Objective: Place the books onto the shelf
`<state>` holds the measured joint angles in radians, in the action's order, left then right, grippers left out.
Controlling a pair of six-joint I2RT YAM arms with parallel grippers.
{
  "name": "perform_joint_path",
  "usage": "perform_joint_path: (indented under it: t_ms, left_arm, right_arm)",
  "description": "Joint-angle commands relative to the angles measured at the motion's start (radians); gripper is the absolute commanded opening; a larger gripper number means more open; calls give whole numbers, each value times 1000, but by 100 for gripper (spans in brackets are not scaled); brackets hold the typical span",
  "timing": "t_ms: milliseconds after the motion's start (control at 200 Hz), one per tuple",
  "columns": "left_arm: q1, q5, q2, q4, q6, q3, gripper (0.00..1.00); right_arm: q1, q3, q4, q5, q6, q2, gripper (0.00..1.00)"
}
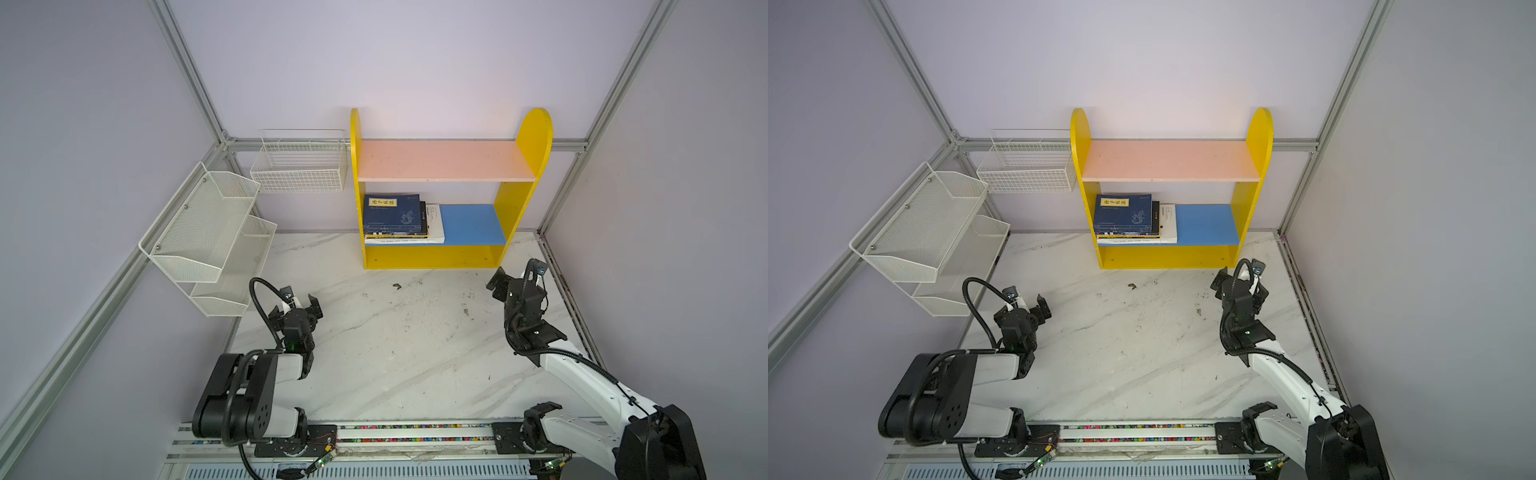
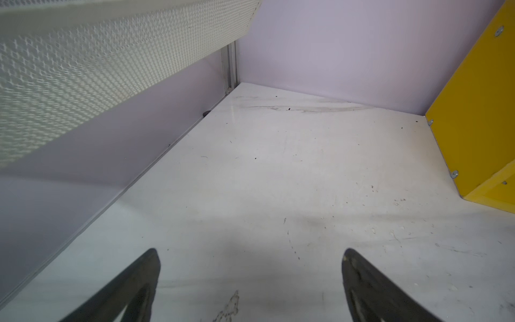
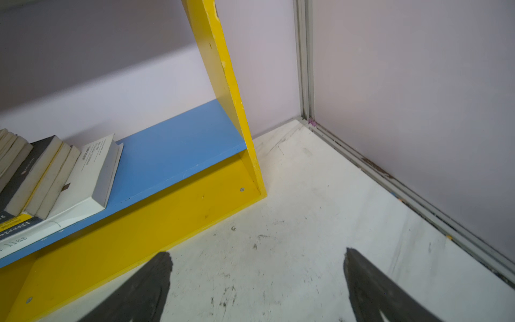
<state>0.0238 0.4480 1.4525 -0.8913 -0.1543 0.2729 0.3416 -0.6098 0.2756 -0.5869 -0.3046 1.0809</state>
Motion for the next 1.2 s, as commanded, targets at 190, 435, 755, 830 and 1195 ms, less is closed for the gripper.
perform_joint_path:
  t_ms: [190, 435, 755, 830, 1195]
  left_arm:
    - [-42, -170, 94, -35, 56, 93, 100]
    - [-43, -177, 113, -89, 83, 82, 100]
    - [-40, -186, 115, -93, 98, 82, 100]
    - [-39, -184, 116, -92, 100, 82, 100]
    - [-35, -178, 118, -86, 102, 89, 100]
  right_arm:
    - [-88, 188, 505, 71, 267, 136, 97]
    - [-206, 249, 875, 184, 294, 399, 97]
    - [-274, 207, 1185, 394, 294, 701, 97]
    - [-287, 225, 1207, 410, 288, 699, 97]
    - [-288, 130, 1037, 518, 346, 705, 97]
